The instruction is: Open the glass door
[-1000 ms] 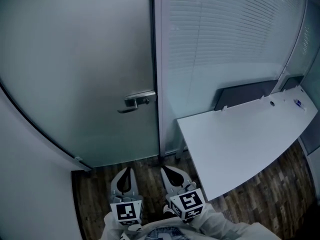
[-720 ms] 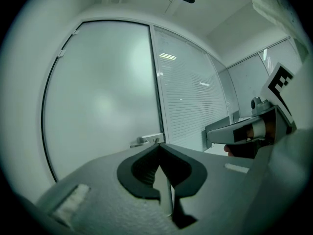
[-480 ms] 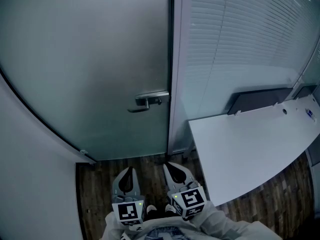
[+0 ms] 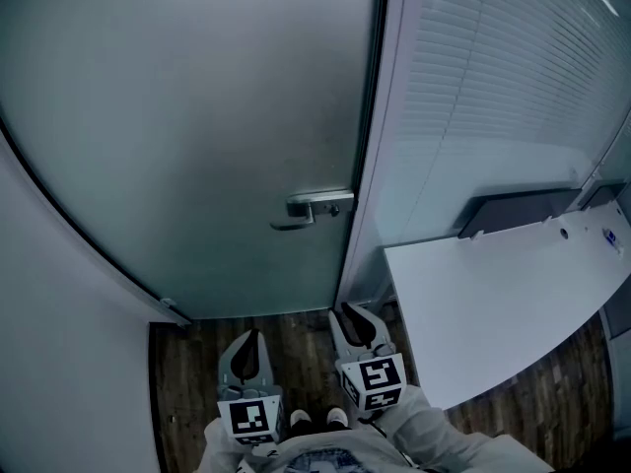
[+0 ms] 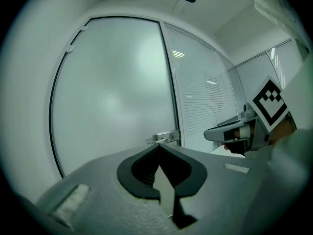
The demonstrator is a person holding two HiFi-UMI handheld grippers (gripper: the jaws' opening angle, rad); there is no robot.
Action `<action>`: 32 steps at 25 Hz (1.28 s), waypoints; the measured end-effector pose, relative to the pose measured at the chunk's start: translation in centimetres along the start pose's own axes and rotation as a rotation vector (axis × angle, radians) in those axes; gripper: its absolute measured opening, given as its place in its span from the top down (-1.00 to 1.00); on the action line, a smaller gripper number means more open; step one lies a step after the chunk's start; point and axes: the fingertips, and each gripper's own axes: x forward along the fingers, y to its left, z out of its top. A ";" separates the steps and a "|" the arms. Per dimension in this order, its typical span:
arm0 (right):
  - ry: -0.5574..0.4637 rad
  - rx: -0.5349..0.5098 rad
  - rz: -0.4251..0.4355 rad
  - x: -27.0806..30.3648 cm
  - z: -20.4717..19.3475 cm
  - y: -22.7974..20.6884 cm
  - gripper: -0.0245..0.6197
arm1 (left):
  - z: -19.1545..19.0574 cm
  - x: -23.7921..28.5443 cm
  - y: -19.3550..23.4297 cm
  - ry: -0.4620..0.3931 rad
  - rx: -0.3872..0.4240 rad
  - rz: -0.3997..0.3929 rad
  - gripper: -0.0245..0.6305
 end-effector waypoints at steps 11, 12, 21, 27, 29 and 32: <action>0.106 -0.354 0.012 8.5 -1.8 -1.0 0.28 | -1.4 -0.6 3.6 0.001 -0.050 0.063 0.92; 0.118 -0.386 0.013 9.2 -2.1 -1.1 0.25 | -1.7 -0.6 3.7 0.004 -0.058 0.068 0.92; 0.215 -0.715 0.036 17.2 -4.7 -2.4 0.15 | -3.7 -0.9 5.6 0.017 -0.088 0.122 0.92; 0.253 -0.852 0.043 21.9 -5.5 -3.0 0.15 | -5.5 -2.0 7.5 0.043 -0.085 0.187 0.92; 0.262 -0.923 0.037 23.1 -5.6 -3.1 0.15 | -5.9 -2.5 7.9 0.048 -0.092 0.204 0.92; 0.268 -1.018 0.027 24.5 -5.2 -3.3 0.15 | -6.1 -3.0 8.3 0.052 -0.103 0.224 0.92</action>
